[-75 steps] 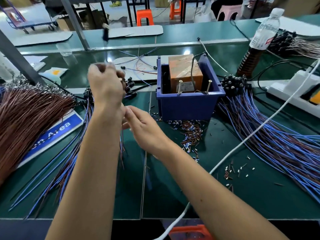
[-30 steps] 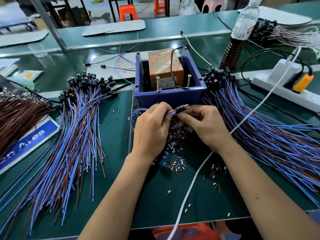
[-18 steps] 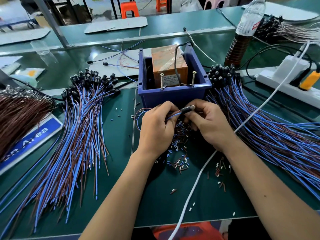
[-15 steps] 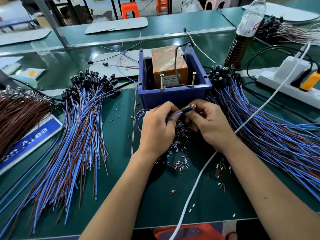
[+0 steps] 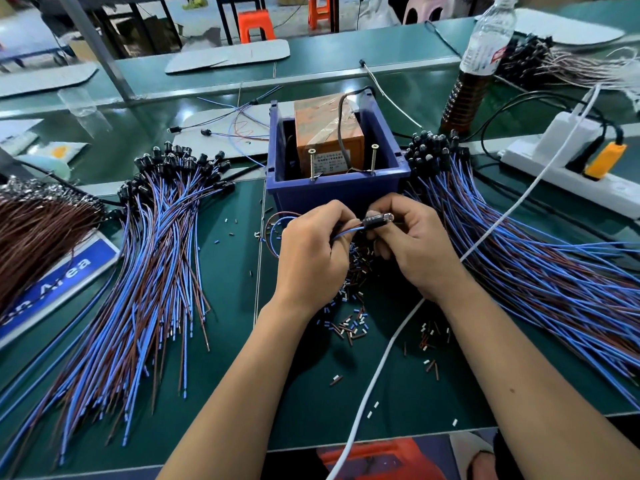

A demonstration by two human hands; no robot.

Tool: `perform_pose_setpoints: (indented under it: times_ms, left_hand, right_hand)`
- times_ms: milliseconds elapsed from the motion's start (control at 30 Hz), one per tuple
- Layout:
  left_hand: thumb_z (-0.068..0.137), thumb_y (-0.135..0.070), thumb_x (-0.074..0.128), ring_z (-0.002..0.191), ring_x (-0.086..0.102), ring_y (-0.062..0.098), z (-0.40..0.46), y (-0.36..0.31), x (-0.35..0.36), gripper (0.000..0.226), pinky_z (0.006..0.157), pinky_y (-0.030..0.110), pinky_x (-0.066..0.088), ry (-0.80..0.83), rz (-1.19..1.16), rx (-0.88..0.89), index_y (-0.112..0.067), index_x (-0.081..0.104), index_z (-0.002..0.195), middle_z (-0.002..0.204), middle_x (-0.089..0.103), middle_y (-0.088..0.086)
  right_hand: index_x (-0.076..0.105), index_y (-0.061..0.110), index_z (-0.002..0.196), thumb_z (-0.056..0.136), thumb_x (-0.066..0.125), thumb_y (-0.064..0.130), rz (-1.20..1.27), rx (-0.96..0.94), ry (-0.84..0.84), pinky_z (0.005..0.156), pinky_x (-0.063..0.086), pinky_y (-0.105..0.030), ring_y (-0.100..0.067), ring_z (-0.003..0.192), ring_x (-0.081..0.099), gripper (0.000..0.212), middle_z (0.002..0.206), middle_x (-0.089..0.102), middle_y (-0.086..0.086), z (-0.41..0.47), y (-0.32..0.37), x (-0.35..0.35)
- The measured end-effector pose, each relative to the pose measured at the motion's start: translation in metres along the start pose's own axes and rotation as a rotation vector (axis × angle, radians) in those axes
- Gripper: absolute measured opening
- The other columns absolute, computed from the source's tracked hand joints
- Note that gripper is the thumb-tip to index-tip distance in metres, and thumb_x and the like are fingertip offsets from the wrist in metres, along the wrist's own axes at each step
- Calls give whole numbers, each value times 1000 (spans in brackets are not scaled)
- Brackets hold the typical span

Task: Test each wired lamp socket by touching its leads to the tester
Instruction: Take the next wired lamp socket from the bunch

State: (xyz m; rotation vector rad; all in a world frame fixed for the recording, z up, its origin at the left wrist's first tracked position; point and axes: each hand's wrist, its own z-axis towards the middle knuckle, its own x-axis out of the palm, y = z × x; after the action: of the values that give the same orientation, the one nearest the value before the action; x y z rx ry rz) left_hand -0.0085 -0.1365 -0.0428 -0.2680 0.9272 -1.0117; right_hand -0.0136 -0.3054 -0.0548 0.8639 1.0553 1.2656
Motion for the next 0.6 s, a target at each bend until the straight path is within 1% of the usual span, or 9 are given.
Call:
perform_pose_setpoints:
  times_ms: [33,100,167,233,300,367,433,500,600]
  left_hand:
    - [88,-2,66,63,49,12,0,1,-1,14,59,32,40,-1,3,4,-13,61,80,69,52,-15]
    - [91,-5,65,60,46,5,-1,5,-6,13,57,27,36,-43,-26,-27,-11,62,80,64,50,-14]
    - [93,-10,65,56,41,8,-2,10,-12,15,54,27,33,-132,-128,-120,-10,63,78,60,50,-7]
    - [94,-13,65,54,42,15,-4,10,-15,18,52,28,34,-216,-221,-191,-9,62,77,59,53,0]
    - [93,-10,66,54,47,10,-5,5,-11,15,54,24,37,-262,-264,-219,-12,65,78,62,59,-3]
    - [94,-9,65,58,53,5,-5,-2,-5,16,59,21,41,-292,-305,-245,-15,66,79,65,63,-7]
    - [96,-15,64,59,54,3,-4,-8,1,18,61,17,42,-306,-339,-251,-15,65,78,66,64,-10]
    - [95,-12,65,62,54,2,-4,-10,5,16,62,16,42,-307,-346,-245,-16,65,79,68,63,-12]
    - [95,-13,65,62,51,1,-6,-12,7,18,62,17,41,-295,-363,-254,-22,63,79,66,58,-17]
  right_hand:
    - [67,27,85,101,59,14,6,5,-11,50,41,-23,-12,51,50,23,69,62,2,1,0,-1]
    - [66,30,84,102,59,17,78,26,-98,49,42,-23,-11,51,49,23,69,60,4,3,0,-10]
    - [66,28,84,101,60,18,137,31,-187,50,42,-22,-11,52,48,21,70,60,4,3,-1,-20]
    - [69,24,84,99,66,17,48,10,-164,50,42,-21,-10,51,50,16,69,64,3,1,-2,-21]
    - [75,24,88,95,74,17,-62,-31,-95,53,45,-17,-4,52,55,10,70,70,5,-1,-2,-14]
    - [79,23,93,92,79,15,-62,-75,-88,58,47,-12,0,58,60,8,74,74,10,0,2,-6]
    - [81,23,98,90,80,13,70,-69,-88,58,46,-12,1,59,60,13,77,76,9,1,6,2]
    - [83,22,99,89,80,10,249,-24,-54,54,46,-14,0,59,60,16,80,78,3,-1,10,12]
    - [82,18,100,86,79,8,347,9,-71,53,47,-16,-4,63,66,17,84,79,-4,-5,13,23]
